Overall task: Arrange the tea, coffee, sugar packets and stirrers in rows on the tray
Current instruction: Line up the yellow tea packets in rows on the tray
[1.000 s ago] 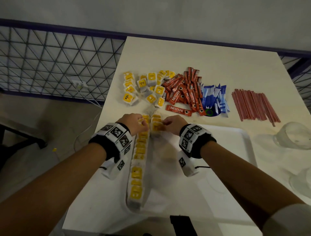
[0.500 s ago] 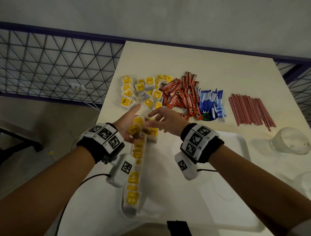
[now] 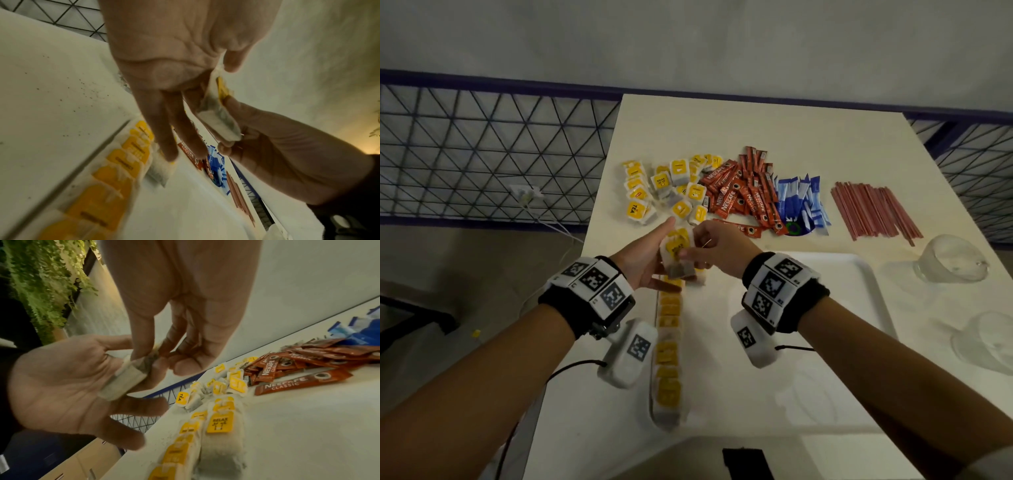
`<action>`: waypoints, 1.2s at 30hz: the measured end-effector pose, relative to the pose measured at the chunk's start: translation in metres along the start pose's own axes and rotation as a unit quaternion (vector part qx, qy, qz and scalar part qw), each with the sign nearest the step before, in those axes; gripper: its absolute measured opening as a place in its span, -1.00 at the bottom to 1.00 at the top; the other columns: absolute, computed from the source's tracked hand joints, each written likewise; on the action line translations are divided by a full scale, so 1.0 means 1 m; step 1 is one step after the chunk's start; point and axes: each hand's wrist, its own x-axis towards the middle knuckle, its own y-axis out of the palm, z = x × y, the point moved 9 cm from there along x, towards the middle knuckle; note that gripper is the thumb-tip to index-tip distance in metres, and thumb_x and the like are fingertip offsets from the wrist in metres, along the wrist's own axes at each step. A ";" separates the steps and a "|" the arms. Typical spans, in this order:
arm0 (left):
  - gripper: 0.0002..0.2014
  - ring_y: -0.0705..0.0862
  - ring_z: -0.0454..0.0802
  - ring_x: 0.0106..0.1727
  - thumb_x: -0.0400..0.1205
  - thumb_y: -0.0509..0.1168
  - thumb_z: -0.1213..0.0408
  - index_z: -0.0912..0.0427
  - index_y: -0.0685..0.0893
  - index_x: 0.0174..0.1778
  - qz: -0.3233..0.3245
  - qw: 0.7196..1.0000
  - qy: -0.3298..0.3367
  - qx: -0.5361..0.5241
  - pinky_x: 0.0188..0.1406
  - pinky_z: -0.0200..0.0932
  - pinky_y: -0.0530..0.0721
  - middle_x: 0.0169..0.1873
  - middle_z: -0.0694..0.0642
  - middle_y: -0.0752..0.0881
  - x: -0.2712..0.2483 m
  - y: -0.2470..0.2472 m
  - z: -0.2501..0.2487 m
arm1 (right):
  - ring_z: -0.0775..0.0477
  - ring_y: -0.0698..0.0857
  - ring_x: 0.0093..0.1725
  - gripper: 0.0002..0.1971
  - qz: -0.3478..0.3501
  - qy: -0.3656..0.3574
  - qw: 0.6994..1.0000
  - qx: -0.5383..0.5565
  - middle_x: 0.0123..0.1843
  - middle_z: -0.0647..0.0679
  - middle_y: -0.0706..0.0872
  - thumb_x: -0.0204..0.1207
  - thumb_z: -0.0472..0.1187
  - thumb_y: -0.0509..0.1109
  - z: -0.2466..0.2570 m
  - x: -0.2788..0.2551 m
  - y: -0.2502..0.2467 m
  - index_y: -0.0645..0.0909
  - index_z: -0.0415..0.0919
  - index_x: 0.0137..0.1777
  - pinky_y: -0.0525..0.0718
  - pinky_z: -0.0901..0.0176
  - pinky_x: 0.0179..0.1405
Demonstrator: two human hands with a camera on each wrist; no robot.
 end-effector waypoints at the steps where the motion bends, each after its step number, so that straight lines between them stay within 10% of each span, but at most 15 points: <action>1: -0.49 0.73 0.02 -0.09 0.67 -0.12 -0.22 -0.04 0.66 0.08 -0.008 1.000 0.007 0.005 0.03 -0.03 0.64 -0.12 0.09 0.77 0.001 -0.002 0.000 | 0.03 0.60 -0.41 -0.74 -0.008 0.001 1.000 0.012 -0.38 -0.01 0.61 0.41 -0.22 0.52 -0.001 -0.001 0.000 0.44 -0.07 -0.31 0.59 0.21 -0.31; 7: -0.71 0.78 0.02 -0.24 0.71 0.01 0.13 0.12 0.61 0.07 -0.011 0.997 0.038 -0.060 -0.12 -0.09 0.65 -0.25 0.10 0.79 0.001 -0.005 -0.004 | -0.09 0.57 -0.29 -0.70 -0.085 0.023 0.994 0.069 -0.29 -0.02 0.53 0.38 -0.22 0.54 -0.011 -0.007 -0.004 0.41 -0.04 -0.23 0.59 0.07 -0.29; 18: -0.64 0.77 0.05 -0.35 0.73 0.00 0.10 0.24 0.56 0.23 0.014 0.994 0.041 -0.102 -0.33 -0.15 0.77 -0.20 0.19 0.71 0.005 0.005 -0.003 | 0.07 0.33 0.14 -0.62 -0.151 -0.050 0.985 -0.065 0.16 0.01 0.28 0.34 -0.16 0.56 0.007 -0.025 -0.013 0.61 -0.20 0.14 0.40 0.23 0.23; 26: -0.60 0.76 0.04 -0.38 0.72 0.02 -0.01 0.20 0.65 -0.03 0.016 0.997 0.030 -0.071 -0.31 -0.11 0.76 -0.29 0.16 0.69 0.003 0.013 -0.003 | 0.03 0.38 -0.05 -0.79 -0.151 -0.067 0.983 -0.079 -0.01 -0.04 0.39 0.36 -0.26 0.55 0.005 -0.023 -0.017 0.67 -0.32 -0.06 0.35 0.32 -0.01; 36: -0.91 0.65 -0.09 -0.21 0.66 0.24 0.23 0.16 0.62 -0.07 -0.153 0.984 0.092 -0.025 -0.08 -0.09 0.65 -0.24 0.08 0.66 0.008 -0.033 -0.011 | 0.14 0.47 -0.37 -0.71 -0.054 0.039 0.998 -0.013 -0.38 0.07 0.55 0.36 -0.22 0.56 -0.031 -0.016 -0.008 0.48 -0.01 -0.41 0.44 0.28 -0.29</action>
